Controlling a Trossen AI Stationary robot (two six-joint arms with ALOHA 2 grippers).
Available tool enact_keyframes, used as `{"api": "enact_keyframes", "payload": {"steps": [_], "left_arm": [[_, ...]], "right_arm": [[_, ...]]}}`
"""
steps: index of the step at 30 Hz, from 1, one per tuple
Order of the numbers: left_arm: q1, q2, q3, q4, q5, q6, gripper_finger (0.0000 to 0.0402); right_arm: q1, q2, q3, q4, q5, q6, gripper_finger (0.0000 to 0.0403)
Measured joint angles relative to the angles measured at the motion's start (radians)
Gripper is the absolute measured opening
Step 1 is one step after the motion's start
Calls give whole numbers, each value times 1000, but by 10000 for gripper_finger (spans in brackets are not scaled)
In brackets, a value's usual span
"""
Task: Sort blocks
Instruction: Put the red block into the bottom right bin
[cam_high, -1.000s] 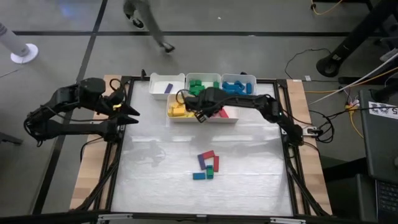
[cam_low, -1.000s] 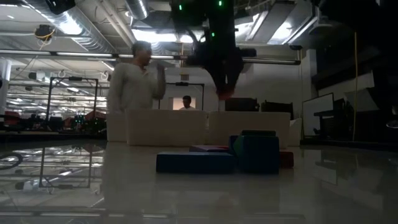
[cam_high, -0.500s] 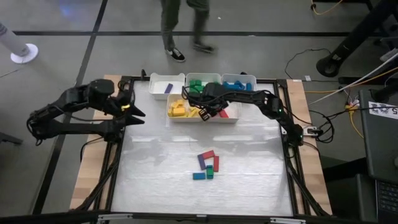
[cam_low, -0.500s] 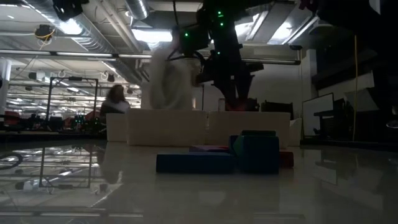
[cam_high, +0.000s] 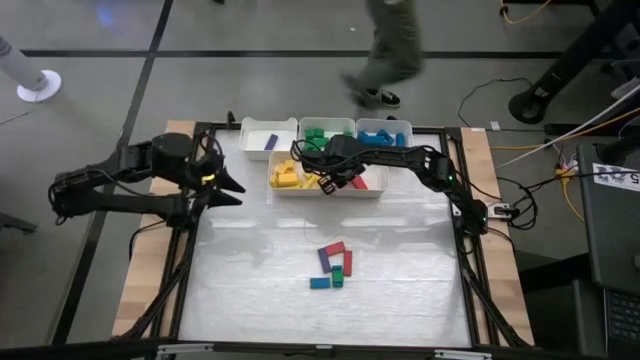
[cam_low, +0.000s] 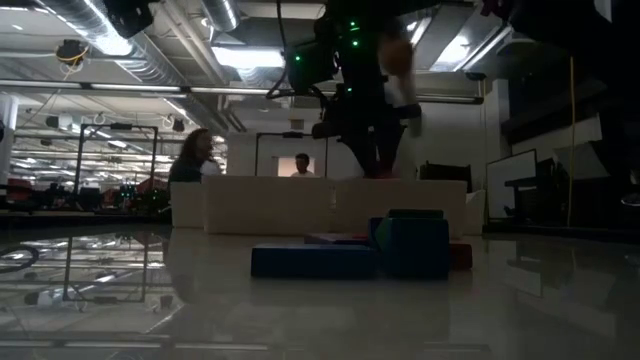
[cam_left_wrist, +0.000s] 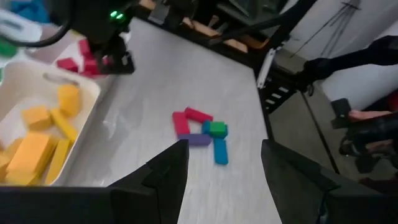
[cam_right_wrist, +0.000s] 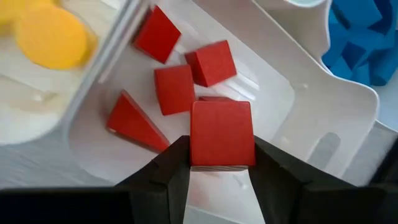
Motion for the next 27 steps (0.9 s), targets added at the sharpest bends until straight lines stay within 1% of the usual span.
{"api": "enact_keyframes", "payload": {"steps": [10,15,22,27], "left_arm": [[-80,3,0,27,0,20,189],[-102,13,0,25,-10,20,189],[-108,35,0,25,-11,48,189],[-108,52,0,25,-11,55,189]], "right_arm": [[-16,0,0,-3,-26,0,152],[-20,0,0,1,53,0,152],[-20,0,1,76,46,-1,152],[-20,0,1,104,60,-57,152]]}}
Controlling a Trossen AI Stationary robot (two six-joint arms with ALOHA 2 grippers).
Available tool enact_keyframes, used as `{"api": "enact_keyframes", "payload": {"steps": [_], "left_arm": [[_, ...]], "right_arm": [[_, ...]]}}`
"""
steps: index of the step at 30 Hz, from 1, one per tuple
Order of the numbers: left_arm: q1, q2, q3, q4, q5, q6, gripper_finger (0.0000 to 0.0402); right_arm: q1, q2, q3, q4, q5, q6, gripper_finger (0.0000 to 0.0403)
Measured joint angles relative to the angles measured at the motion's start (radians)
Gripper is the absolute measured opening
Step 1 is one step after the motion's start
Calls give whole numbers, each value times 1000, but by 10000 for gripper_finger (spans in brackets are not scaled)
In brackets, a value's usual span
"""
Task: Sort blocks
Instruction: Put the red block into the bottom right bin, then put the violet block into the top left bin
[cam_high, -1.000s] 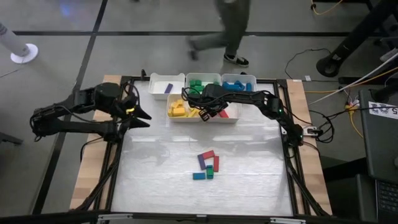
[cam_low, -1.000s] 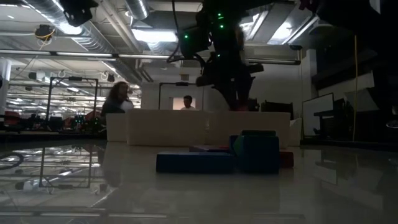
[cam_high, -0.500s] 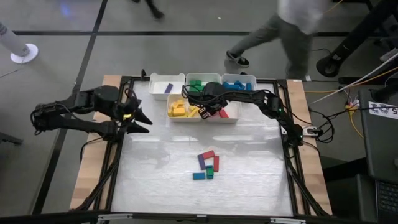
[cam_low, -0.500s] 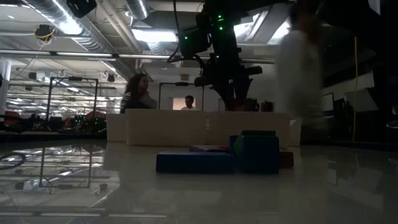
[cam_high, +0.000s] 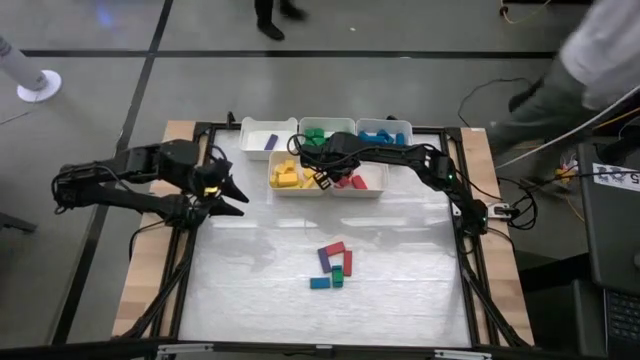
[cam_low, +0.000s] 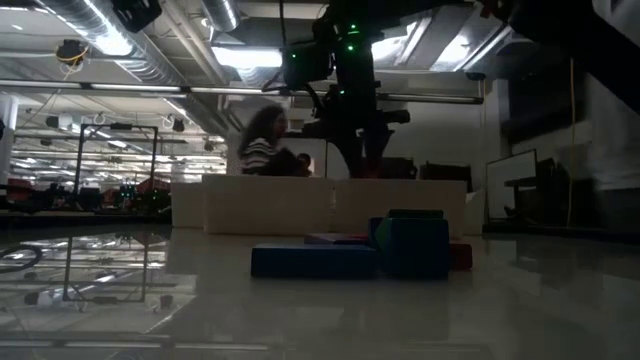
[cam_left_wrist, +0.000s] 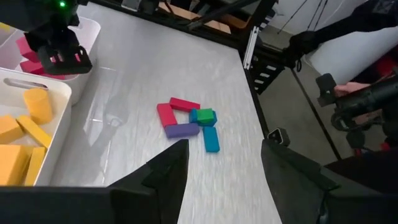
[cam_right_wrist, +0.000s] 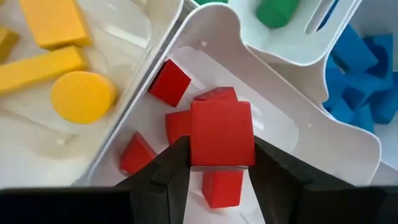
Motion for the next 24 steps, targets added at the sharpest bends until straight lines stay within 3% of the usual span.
{"api": "enact_keyframes", "payload": {"steps": [10,14,19,24], "left_arm": [[0,24,0,0,0,24,189],[0,9,0,0,-1,38,189],[0,-109,0,-47,-45,52,184],[0,-241,-29,-7,-127,-9,183]], "right_arm": [[0,0,0,-2,-53,-131,156],[0,0,0,-9,0,-118,184],[1,0,0,-54,63,-93,224],[0,0,0,-74,46,-99,248]]}}
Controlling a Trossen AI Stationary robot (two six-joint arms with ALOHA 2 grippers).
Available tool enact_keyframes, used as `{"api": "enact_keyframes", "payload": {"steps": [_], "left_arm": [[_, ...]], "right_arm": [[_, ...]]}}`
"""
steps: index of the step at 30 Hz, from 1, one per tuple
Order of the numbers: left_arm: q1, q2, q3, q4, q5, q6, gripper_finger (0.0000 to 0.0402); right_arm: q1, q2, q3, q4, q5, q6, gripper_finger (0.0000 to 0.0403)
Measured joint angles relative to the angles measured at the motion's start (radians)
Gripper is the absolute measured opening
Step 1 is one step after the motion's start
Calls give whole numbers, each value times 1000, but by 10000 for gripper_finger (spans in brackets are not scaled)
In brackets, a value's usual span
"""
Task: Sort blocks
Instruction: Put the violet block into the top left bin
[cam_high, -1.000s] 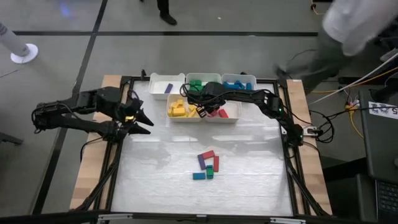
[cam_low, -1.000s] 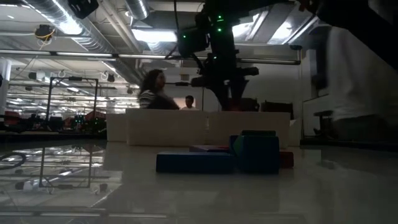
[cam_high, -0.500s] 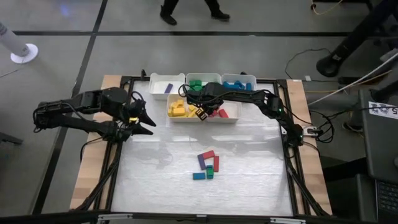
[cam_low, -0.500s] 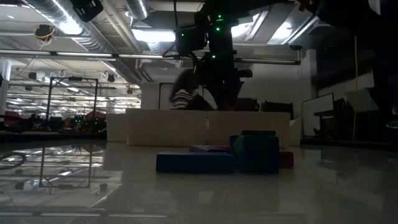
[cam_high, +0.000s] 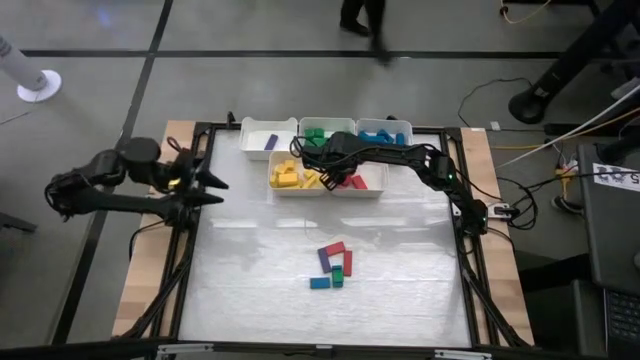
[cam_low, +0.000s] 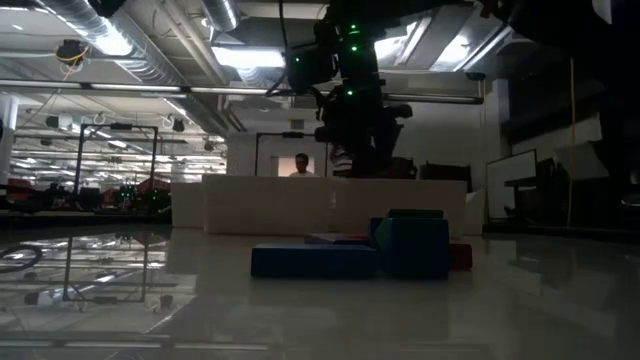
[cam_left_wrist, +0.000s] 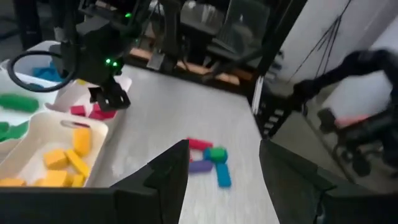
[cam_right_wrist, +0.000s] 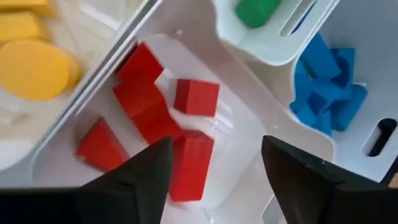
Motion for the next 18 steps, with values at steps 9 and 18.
{"api": "enact_keyframes", "payload": {"steps": [9,18], "left_arm": [[-6,-9,-236,273,36,-137,182],[-58,139,-329,519,89,-124,182]], "right_arm": [[11,-15,39,-79,-173,-19,244],[167,-139,102,-80,-267,136,243]]}}
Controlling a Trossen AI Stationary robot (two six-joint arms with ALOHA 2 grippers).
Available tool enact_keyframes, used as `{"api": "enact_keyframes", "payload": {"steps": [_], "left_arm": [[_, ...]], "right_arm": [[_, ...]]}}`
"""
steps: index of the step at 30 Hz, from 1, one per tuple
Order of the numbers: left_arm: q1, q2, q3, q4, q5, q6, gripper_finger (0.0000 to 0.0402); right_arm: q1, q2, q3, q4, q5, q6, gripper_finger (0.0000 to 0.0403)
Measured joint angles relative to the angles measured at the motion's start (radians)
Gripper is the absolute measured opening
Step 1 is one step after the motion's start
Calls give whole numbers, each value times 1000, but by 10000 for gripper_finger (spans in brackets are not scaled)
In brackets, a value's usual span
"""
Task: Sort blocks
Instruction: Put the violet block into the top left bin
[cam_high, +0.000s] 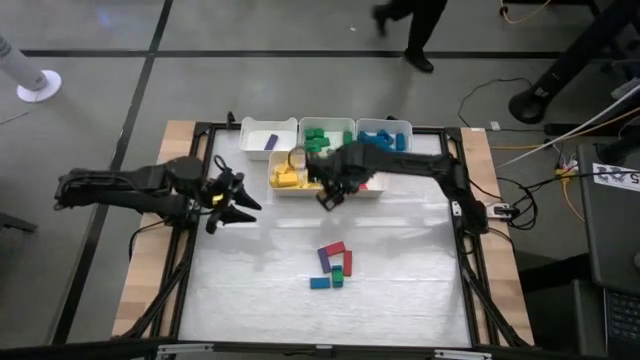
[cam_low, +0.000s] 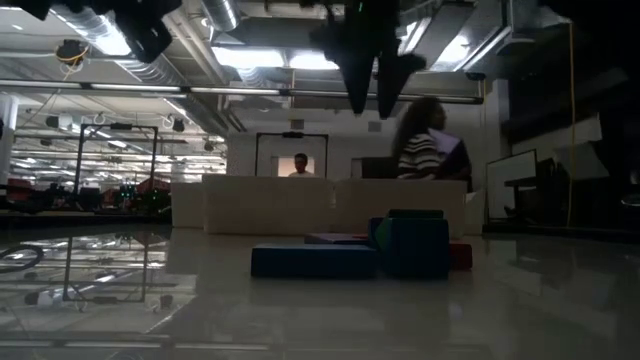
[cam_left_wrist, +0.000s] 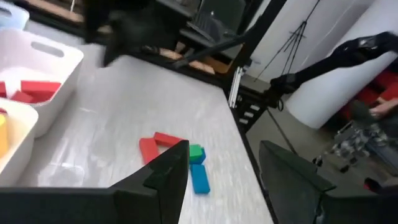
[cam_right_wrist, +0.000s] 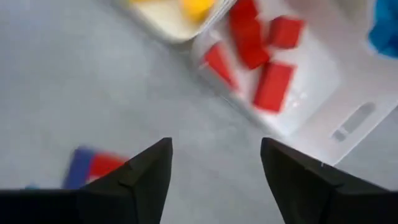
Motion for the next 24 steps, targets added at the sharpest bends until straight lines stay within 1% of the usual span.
{"api": "enact_keyframes", "payload": {"steps": [2,6,10,12,14,18,21,24], "left_arm": [[-2,17,0,-2,0,14,182],[-2,33,0,1,0,23,182],[-2,34,0,21,0,35,182],[-2,33,0,21,0,45,182],[-2,33,0,20,0,45,182],[-2,33,0,19,0,45,182],[-2,33,0,19,0,45,182],[-2,33,0,19,0,44,182]], "right_arm": [[60,-10,1,3,-30,61,243],[186,-5,-12,41,-40,206,243],[285,12,-57,197,-37,426,243],[318,17,-81,290,-27,521,243],[342,21,-105,337,-12,598,243],[373,58,-149,402,-6,673,243],[387,90,-177,461,-41,680,243],[396,124,-187,485,-42,679,243]]}}
